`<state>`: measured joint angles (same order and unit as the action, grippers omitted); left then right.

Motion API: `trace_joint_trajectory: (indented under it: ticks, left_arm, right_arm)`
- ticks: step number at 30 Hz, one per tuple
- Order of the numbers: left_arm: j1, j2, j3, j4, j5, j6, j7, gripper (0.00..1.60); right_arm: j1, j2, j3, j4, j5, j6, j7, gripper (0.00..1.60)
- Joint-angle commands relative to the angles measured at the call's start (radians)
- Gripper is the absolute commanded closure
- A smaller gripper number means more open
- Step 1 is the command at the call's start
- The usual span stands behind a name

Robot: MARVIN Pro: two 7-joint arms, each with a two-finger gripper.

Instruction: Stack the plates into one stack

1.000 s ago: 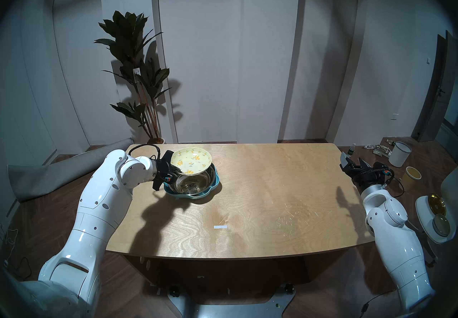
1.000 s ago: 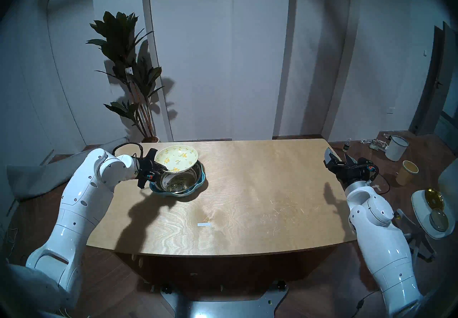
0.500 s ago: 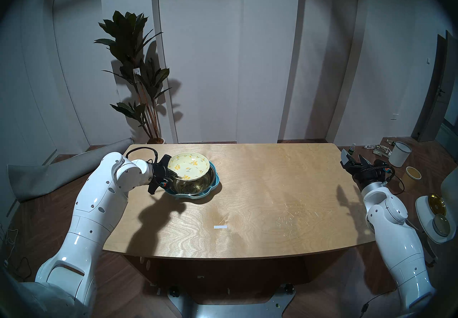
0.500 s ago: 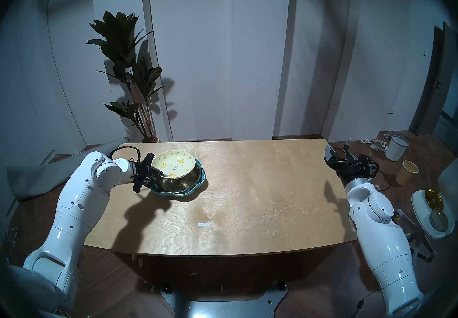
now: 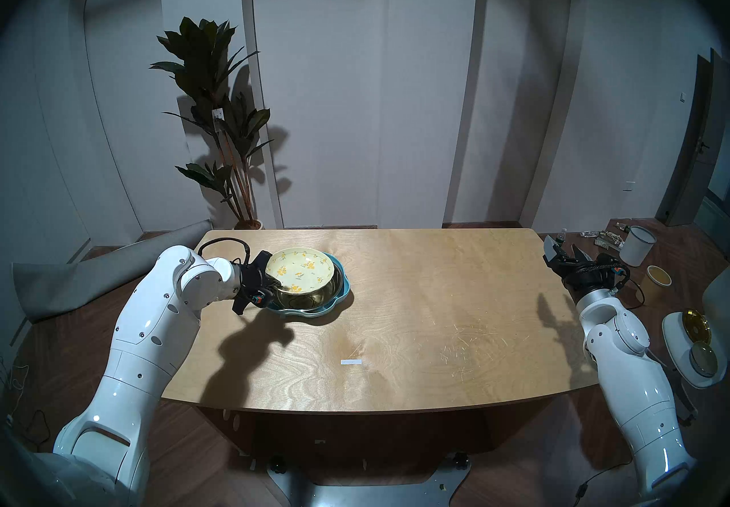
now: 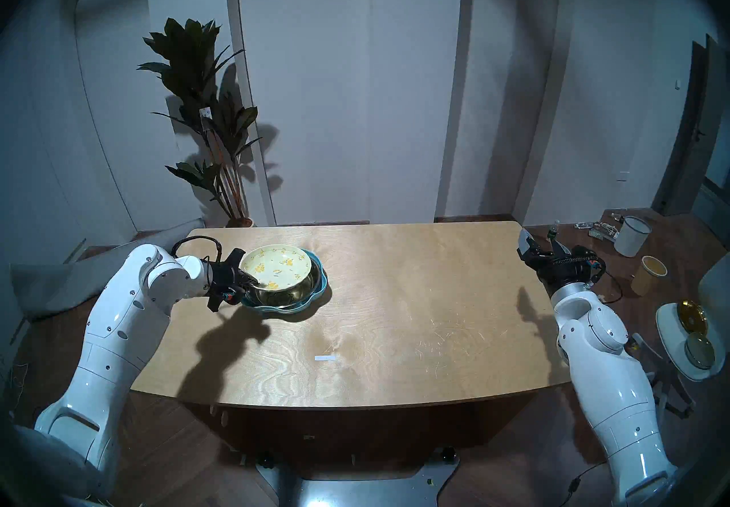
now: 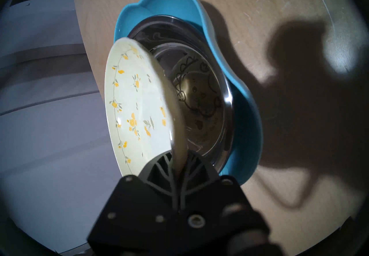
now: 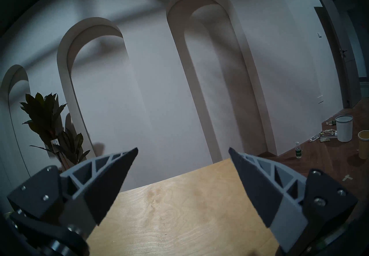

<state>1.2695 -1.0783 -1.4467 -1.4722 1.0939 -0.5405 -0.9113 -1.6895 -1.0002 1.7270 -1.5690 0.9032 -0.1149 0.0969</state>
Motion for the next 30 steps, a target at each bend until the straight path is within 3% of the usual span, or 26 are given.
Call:
trace_joint_trajectory:
  ticks: [1, 4, 6, 10, 11, 12, 14, 15, 16, 23, 30]
  left_arm:
    - [-0.028, -0.014, 0.002, -0.009, 0.013, 0.005, 0.025, 1.60]
    - [-0.031, -0.015, 0.005, -0.005, 0.017, 0.000, 0.021, 1.41]
    - [-0.033, -0.015, 0.007, -0.005, 0.016, -0.006, 0.015, 1.19]
    - [-0.029, -0.017, 0.004, -0.012, 0.015, -0.007, 0.012, 1.11]
    - [-0.028, -0.018, 0.003, -0.014, 0.015, -0.007, 0.012, 0.88]
    - [-0.028, -0.017, 0.002, -0.014, 0.015, -0.012, 0.012, 0.81]
    - [-0.025, -0.018, 0.000, -0.018, 0.021, -0.009, 0.017, 0.47]
    - [-0.025, -0.017, 0.000, -0.017, 0.019, -0.013, 0.016, 0.09]
    - [-0.026, -0.017, -0.001, -0.017, 0.017, -0.016, 0.015, 0.00]
    - [-0.031, -0.011, -0.022, -0.033, 0.020, -0.017, 0.047, 0.00]
    - [-0.054, -0.004, -0.036, -0.051, 0.006, -0.022, 0.026, 0.00]
  right_arm:
    - [0.004, 0.003, 0.012, -0.019, -0.003, -0.021, 0.008, 0.00]
    - [0.001, 0.002, 0.013, -0.019, -0.003, -0.023, 0.006, 0.00]
    - [0.000, 0.003, 0.014, -0.019, -0.004, -0.023, 0.006, 0.00]
    - [0.001, 0.004, 0.013, -0.016, -0.007, -0.025, 0.008, 0.00]
    - [0.002, 0.004, 0.013, -0.015, -0.007, -0.025, 0.008, 0.00]
    - [0.003, 0.003, 0.013, -0.013, -0.006, -0.025, 0.009, 0.00]
    - [0.005, 0.003, 0.012, -0.011, -0.006, -0.025, 0.010, 0.00]
    - [0.006, 0.003, 0.012, -0.010, -0.004, -0.024, 0.013, 0.00]
    - [0.007, 0.003, 0.011, -0.009, -0.005, -0.025, 0.014, 0.00]
    - [0.009, 0.001, 0.010, -0.005, -0.005, -0.028, 0.022, 0.00]
    - [0.015, -0.002, 0.007, -0.001, -0.005, -0.034, 0.030, 0.00]
